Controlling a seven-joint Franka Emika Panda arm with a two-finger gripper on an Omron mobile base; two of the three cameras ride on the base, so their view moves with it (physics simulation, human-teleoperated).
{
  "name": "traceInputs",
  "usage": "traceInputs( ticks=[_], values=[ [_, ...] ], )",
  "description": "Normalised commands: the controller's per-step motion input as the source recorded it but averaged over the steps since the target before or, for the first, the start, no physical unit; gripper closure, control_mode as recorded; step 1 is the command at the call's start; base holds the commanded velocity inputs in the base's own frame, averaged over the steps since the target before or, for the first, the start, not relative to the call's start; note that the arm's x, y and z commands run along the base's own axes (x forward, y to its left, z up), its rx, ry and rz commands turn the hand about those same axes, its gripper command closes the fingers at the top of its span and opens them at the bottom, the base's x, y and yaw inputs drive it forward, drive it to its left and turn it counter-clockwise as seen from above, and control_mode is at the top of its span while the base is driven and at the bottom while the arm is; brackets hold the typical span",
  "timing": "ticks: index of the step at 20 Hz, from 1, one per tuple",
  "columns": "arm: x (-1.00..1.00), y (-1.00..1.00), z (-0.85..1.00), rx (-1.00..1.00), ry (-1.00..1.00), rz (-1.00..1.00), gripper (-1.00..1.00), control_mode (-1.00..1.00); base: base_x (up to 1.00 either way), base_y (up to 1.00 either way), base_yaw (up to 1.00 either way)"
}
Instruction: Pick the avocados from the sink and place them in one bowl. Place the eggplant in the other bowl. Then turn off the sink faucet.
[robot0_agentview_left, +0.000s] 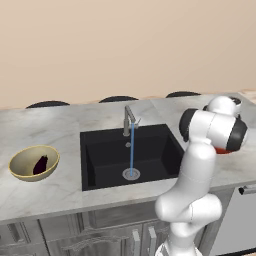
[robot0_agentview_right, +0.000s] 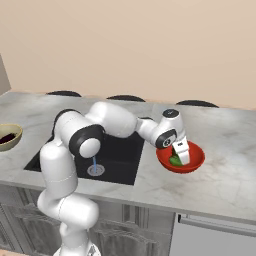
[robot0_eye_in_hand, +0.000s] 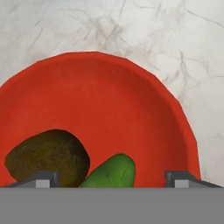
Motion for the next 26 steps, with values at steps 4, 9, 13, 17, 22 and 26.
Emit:
traceInputs(
  ticks=[4, 9, 13, 17, 22, 26],
  values=[
    [0.0, 0.0, 0.66, 0.0, -0.02, 0.0, -1.0, -1.0, 0.0, 0.0, 0.0],
    [0.01, 0.18, 0.55, 0.0, 0.0, 0.02, -1.0, -1.0, 0.0, 0.0, 0.0],
    [0.13, 0.48, 0.17, 0.02, 0.0, 0.09, -1.0, -1.0, 0.0, 0.0, 0.0],
    [0.22, 0.46, 0.07, 0.06, 0.0, 0.17, -1.0, -1.0, 0.0, 0.0, 0.0],
    [0.34, 0.4, 0.03, 0.09, 0.0, 0.27, -1.0, -1.0, 0.0, 0.0, 0.0],
    [0.32, 0.29, 0.0, 0.09, 0.0, 0.4, -1.0, -1.0, 0.0, 0.0, 0.0]
  ],
)
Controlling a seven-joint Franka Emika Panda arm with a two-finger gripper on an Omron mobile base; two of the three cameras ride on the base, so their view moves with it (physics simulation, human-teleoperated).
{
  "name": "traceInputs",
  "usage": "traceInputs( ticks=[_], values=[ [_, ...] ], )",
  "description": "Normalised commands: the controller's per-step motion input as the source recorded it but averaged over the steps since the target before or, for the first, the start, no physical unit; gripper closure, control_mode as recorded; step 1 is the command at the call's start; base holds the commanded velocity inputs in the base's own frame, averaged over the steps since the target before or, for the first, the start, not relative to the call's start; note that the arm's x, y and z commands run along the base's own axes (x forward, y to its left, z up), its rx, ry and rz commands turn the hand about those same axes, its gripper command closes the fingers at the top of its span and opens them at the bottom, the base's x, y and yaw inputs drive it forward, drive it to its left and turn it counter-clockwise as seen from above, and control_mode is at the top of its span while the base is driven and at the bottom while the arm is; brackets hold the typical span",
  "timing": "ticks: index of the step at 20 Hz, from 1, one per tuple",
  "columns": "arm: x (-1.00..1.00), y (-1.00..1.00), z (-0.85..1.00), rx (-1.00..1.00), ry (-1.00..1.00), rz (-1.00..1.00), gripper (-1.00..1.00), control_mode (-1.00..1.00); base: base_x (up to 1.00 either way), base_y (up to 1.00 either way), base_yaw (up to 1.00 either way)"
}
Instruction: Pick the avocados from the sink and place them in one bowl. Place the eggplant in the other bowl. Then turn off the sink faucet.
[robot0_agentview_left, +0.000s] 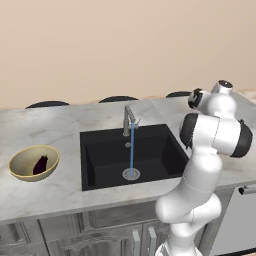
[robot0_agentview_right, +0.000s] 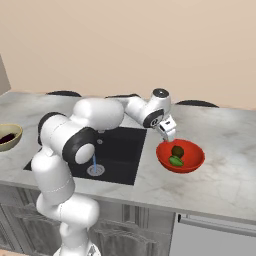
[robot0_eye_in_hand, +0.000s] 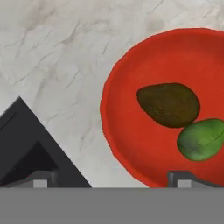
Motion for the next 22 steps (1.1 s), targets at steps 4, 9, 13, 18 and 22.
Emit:
traceInputs(
  ticks=[4, 9, 13, 18, 22],
  values=[
    [0.14, 0.22, 0.0, 0.09, 0.0, 0.48, -1.0, -1.0, 0.0, 0.0, 0.0],
    [0.0, 0.19, 0.0, 0.08, 0.0, 0.37, -1.0, -1.0, 0.0, 0.0, 0.0],
    [0.02, 0.29, 0.0, 0.02, 0.0, 0.29, -1.0, -1.0, 0.0, 0.0, 0.0],
    [0.15, 0.59, 0.0, 0.0, 0.0, 0.18, -1.0, -1.0, 0.0, 0.0, 0.0],
    [0.12, 0.64, 0.0, 0.0, 0.0, 0.13, -1.0, -1.0, 0.0, 0.0, 0.0]
  ],
)
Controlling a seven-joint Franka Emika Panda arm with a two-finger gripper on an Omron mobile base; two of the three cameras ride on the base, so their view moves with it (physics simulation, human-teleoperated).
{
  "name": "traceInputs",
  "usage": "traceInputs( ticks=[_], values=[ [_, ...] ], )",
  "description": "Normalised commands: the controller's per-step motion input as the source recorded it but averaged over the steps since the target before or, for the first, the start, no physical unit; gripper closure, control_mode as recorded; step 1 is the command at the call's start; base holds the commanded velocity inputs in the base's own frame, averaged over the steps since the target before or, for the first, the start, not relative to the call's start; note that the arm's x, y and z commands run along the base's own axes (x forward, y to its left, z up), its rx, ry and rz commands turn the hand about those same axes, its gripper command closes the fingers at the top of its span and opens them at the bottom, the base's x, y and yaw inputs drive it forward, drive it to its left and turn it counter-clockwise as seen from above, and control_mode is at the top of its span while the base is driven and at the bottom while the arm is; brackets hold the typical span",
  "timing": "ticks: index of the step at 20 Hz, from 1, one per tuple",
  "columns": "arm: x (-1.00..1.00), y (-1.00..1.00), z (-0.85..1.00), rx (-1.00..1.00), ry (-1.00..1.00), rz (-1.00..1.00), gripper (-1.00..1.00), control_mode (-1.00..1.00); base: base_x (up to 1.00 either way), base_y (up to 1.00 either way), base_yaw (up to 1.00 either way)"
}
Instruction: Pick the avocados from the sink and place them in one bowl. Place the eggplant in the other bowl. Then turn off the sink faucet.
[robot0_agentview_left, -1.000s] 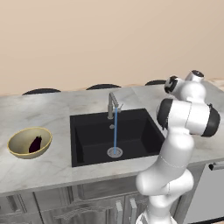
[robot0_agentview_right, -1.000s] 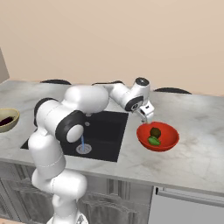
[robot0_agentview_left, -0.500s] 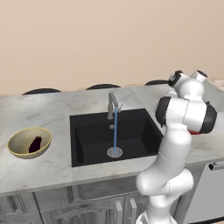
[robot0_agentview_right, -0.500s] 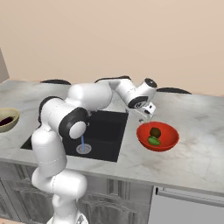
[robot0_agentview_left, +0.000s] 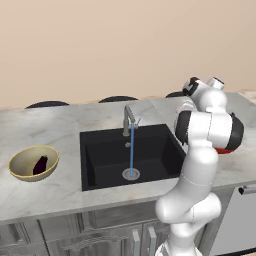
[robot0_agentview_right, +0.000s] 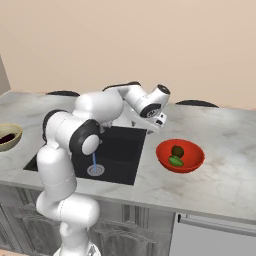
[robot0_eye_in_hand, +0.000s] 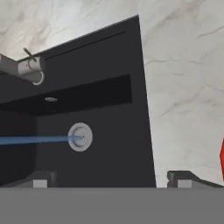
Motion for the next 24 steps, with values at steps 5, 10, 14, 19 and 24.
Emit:
traceInputs(
  ticks=[5, 10, 14, 19, 24],
  values=[
    [0.01, 0.58, 0.0, 0.0, 0.0, 0.07, -1.0, -1.0, 0.0, 0.0, 0.0],
    [0.0, 0.49, 0.0, 0.0, 0.0, 0.04, -1.0, -1.0, 0.0, 0.0, 0.0],
    [-0.02, 0.43, 0.0, 0.0, 0.0, 0.06, -1.0, -1.0, 0.0, 0.0, 0.0],
    [-0.15, 0.47, -0.04, 0.0, -0.05, 0.07, -1.0, -1.0, 0.0, 0.0, 0.0],
    [-0.29, 0.27, -0.03, 0.0, -0.13, 0.03, -1.0, -1.0, 0.0, 0.0, 0.0]
  ],
)
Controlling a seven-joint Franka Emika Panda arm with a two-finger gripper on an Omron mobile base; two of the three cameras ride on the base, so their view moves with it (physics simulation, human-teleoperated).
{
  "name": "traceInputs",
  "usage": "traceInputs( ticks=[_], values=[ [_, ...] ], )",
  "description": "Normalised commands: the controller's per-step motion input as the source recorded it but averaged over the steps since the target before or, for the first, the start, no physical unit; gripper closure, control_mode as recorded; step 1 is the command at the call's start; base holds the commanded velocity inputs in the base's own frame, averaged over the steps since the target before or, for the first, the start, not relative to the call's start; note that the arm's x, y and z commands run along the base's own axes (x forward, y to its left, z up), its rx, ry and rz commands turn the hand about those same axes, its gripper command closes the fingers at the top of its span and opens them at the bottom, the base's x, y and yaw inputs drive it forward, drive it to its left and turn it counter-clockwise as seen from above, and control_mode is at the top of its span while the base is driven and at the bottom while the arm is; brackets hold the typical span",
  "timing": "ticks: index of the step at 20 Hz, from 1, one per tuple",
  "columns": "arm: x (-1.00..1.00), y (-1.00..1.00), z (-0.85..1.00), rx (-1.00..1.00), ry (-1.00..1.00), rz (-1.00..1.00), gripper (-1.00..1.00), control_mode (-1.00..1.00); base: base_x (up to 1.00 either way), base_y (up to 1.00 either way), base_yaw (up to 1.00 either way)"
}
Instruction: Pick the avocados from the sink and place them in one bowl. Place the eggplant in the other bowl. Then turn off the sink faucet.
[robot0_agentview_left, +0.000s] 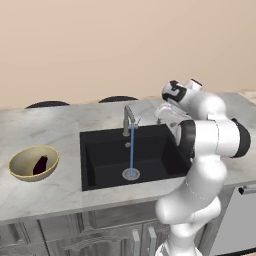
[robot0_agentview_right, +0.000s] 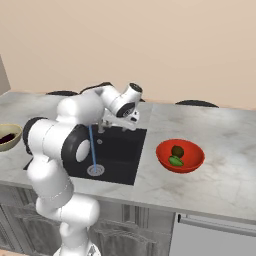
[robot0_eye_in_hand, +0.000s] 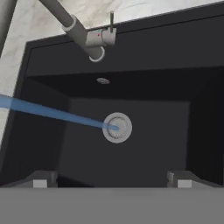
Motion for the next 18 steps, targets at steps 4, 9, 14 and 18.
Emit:
traceInputs(
  ticks=[4, 9, 14, 18],
  values=[
    [-0.28, 0.02, 0.0, 0.0, -0.1, 0.0, -1.0, -1.0, 0.0, 0.0, 0.0],
    [-0.24, 0.0, 0.0, 0.01, -0.01, 0.0, -1.0, -1.0, 0.0, 0.0, 0.0],
    [-0.1, 0.0, 0.0, 0.0, -0.02, 0.0, -1.0, -1.0, 0.0, 0.0, 0.0],
    [0.0, 0.0, 0.0, 0.02, -0.11, 0.0, -1.0, -1.0, 0.0, 0.0, 0.0]
  ],
)
